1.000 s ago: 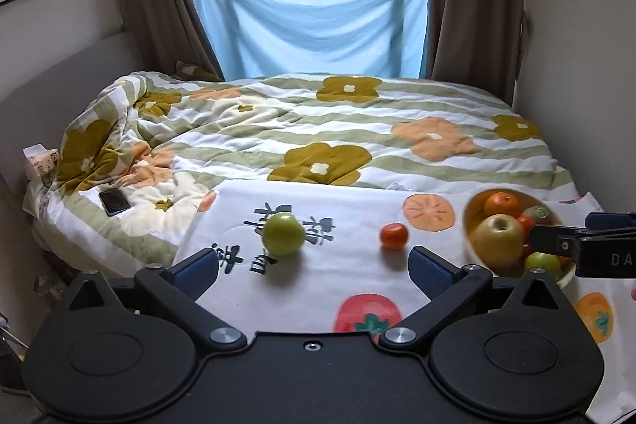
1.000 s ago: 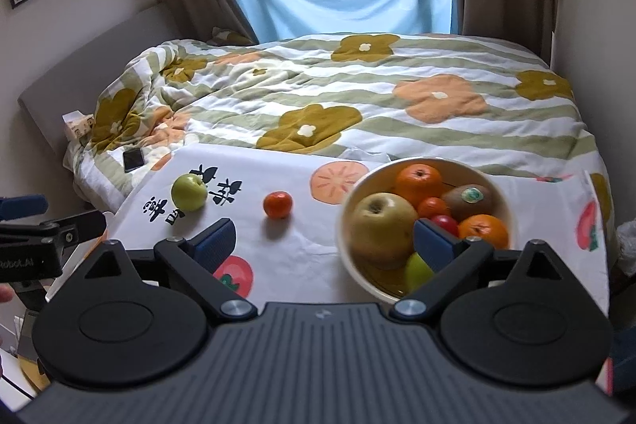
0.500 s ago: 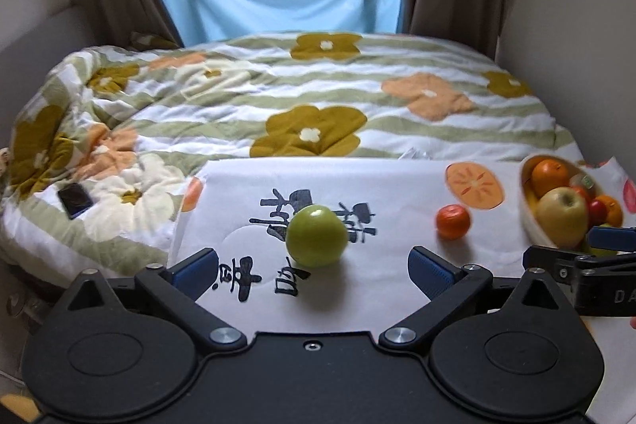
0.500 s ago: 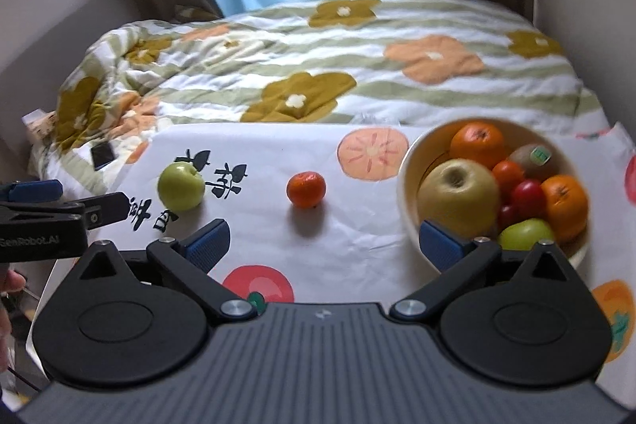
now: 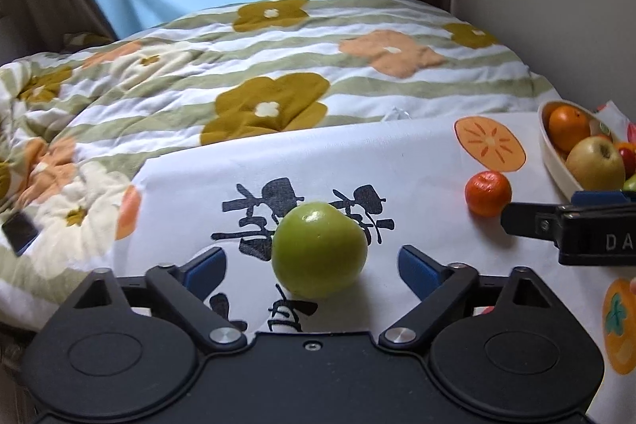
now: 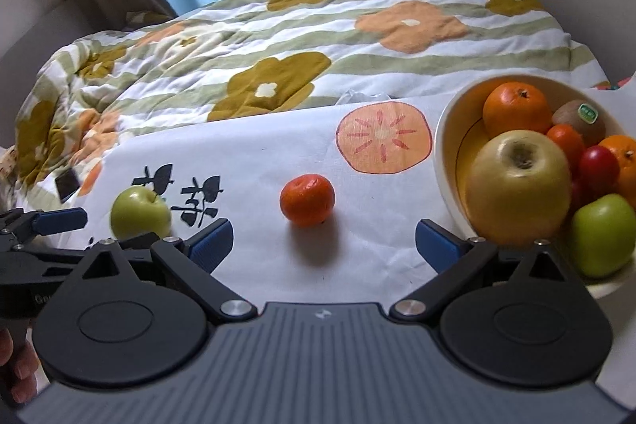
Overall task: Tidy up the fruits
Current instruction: 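Close the left gripper on the green apple while the right gripper grasps the mandarin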
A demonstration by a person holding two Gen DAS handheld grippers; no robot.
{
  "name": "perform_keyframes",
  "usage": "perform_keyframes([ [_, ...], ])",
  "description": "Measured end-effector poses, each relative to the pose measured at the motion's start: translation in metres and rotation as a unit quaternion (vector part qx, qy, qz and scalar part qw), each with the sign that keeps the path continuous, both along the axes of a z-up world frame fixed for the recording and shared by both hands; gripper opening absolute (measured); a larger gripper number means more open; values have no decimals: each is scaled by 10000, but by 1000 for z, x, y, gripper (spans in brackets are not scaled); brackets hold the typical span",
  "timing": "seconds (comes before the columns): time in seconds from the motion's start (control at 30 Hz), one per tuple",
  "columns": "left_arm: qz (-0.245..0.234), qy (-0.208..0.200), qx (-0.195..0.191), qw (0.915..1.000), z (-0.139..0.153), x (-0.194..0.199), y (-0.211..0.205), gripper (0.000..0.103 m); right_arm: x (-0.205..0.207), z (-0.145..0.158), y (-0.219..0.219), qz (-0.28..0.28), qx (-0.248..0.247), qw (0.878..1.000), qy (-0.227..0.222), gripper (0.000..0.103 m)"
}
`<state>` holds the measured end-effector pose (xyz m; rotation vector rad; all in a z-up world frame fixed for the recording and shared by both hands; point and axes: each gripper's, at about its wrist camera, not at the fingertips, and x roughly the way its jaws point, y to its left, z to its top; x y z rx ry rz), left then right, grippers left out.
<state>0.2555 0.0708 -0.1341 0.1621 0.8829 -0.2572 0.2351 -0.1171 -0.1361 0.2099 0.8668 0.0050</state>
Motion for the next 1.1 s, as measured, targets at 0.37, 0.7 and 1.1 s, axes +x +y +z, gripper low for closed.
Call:
perform_keyframes([
  [0.37, -408, 60, -61, 9991, -11, 13, -1, 61, 17, -13, 14, 102, -97, 9999, 35, 87],
  [0.7, -436, 80, -59, 9990, -11, 11, 0, 60, 30, -20, 19, 142, -241, 9996, 74, 76],
  [1.1, -191, 16, -113, 9998, 2, -1, 7, 60, 35, -17, 26, 516, -585, 9969, -44, 52],
])
